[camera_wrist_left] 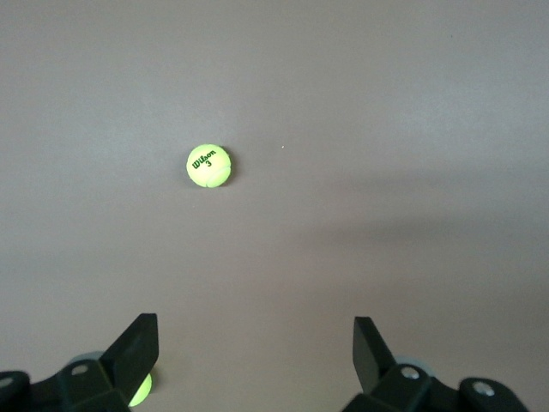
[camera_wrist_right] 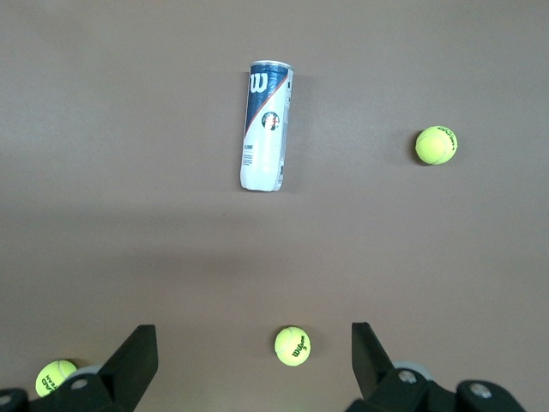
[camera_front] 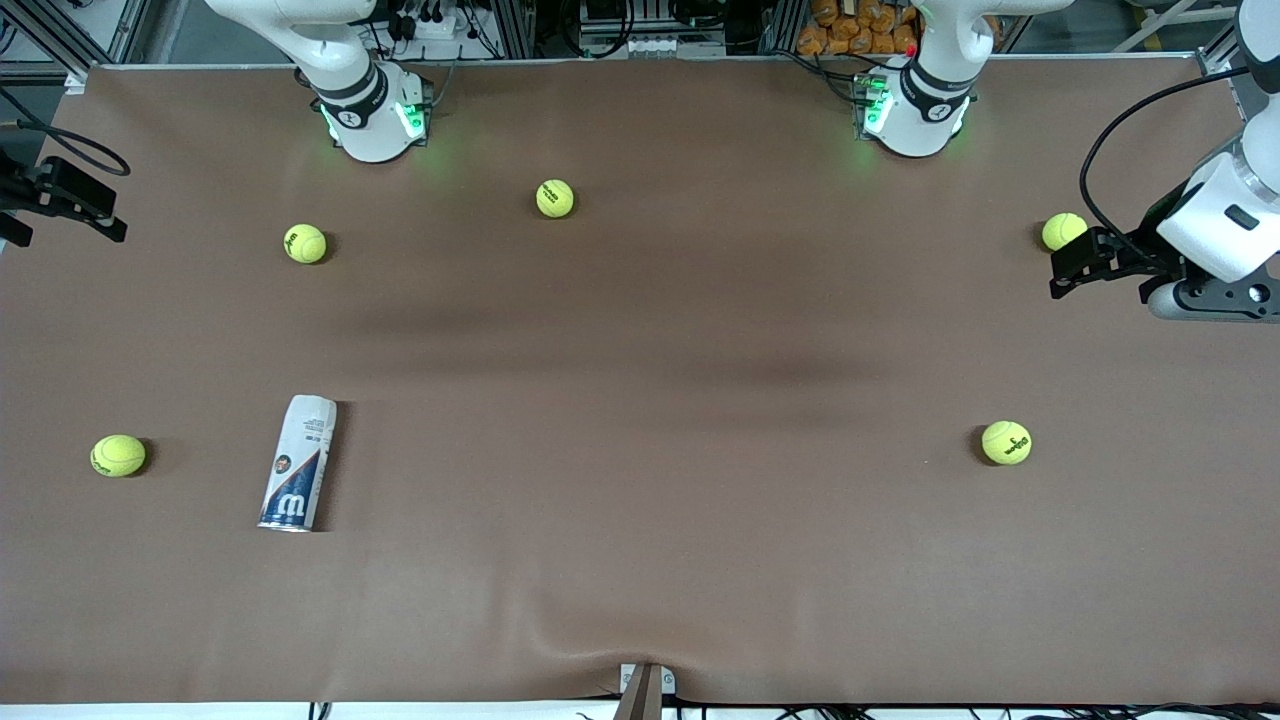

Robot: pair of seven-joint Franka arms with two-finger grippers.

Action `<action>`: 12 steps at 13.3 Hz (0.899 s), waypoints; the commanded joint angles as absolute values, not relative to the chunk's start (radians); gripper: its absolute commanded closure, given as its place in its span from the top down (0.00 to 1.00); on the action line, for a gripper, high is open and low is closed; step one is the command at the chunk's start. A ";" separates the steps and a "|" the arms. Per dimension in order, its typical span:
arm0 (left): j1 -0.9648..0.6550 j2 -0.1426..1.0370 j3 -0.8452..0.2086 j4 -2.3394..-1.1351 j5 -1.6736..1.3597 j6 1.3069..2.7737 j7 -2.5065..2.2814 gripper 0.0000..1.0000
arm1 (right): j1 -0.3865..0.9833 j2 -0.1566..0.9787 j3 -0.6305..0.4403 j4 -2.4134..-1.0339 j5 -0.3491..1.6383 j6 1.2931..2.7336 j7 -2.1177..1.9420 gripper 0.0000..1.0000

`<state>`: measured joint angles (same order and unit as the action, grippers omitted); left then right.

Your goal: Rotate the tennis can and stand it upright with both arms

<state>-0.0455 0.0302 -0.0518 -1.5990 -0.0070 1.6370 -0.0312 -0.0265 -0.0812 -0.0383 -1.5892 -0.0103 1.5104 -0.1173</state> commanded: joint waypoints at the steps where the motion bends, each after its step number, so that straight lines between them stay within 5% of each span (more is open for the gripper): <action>1: -0.037 0.038 -0.058 -1.577 -0.020 1.617 -0.041 1.00 | -0.048 -0.071 -0.025 -1.566 -0.003 1.494 -0.107 1.00; 12: -0.034 0.044 -0.057 -1.588 -0.021 1.609 -0.025 1.00 | -0.048 -0.071 -0.025 -1.568 -0.003 1.494 -0.107 1.00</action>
